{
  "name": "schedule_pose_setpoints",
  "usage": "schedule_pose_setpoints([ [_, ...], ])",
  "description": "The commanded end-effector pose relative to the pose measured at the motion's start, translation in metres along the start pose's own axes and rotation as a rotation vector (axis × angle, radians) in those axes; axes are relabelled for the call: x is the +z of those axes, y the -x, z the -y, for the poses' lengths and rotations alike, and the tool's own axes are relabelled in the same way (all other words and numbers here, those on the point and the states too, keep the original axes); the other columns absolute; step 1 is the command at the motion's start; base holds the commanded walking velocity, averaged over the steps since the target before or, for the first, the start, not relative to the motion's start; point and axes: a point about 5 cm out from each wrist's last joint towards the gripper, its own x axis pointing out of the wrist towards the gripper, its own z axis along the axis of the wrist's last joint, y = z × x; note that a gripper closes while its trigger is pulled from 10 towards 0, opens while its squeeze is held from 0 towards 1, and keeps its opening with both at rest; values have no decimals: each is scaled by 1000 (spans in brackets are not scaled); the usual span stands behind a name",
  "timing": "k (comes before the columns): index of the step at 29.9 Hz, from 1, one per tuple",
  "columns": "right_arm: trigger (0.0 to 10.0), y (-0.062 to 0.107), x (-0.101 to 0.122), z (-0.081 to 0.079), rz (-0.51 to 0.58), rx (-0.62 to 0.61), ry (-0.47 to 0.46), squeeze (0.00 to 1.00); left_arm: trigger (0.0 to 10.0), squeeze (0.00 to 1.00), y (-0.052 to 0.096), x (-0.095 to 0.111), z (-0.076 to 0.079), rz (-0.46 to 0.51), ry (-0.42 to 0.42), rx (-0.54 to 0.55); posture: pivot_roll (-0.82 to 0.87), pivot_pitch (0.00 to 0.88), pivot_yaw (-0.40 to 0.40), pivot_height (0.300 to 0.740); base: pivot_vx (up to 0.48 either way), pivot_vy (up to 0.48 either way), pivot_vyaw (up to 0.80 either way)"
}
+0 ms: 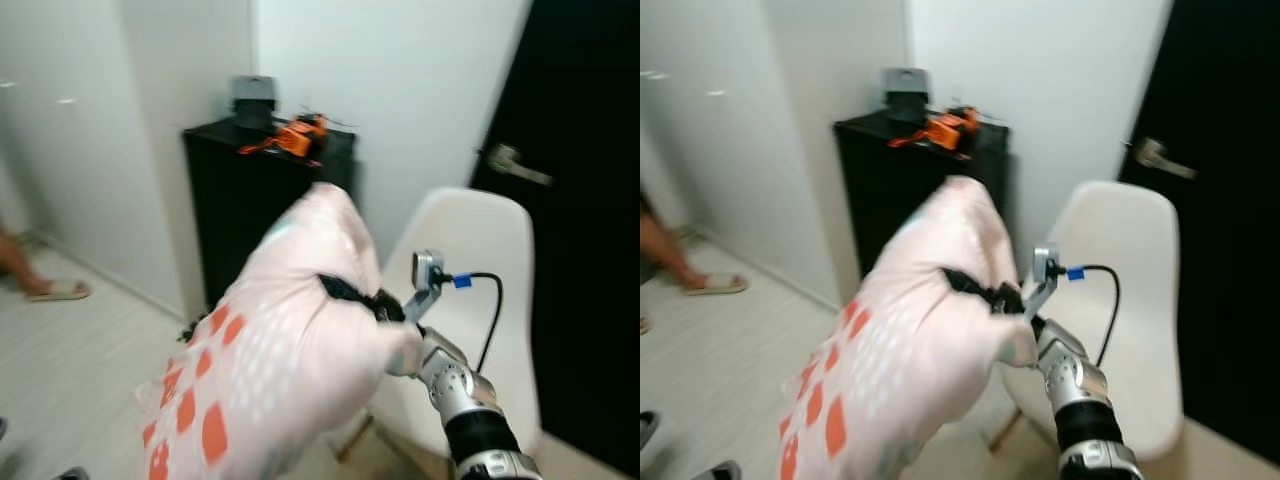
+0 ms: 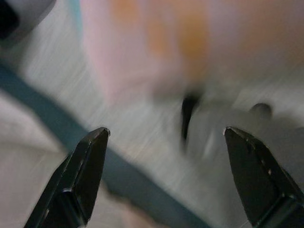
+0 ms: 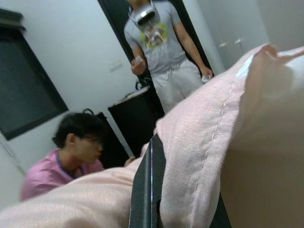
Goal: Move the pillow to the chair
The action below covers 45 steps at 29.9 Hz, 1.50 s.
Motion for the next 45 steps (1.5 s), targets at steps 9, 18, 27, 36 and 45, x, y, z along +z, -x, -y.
schedule_pose_setpoints([
  [9,10000,5,1,9,13,-145,-61,0,10000,0,1,-5,-4,-19,8,5,80,27,-51,740,393,0,-542],
  [18,10000,3,15,22,85,-253,-41,0,10000,0,1,-6,-3,-20,-1,-1,78,29,-51,740,393,0,-723],
  [27,10000,9,27,34,129,-400,-35,0,10000,0,1,-5,-3,-17,-3,0,80,27,-52,740,381,0,-729],
  [36,10000,13,30,42,150,-512,-21,0,10000,0,1,-6,-3,-17,7,-3,78,22,-59,740,0,-152,-248],
  [45,10000,6,16,37,74,-480,18,0,10000,0,1,-6,1,-19,2,-7,67,27,-60,740,81,-395,0],
])
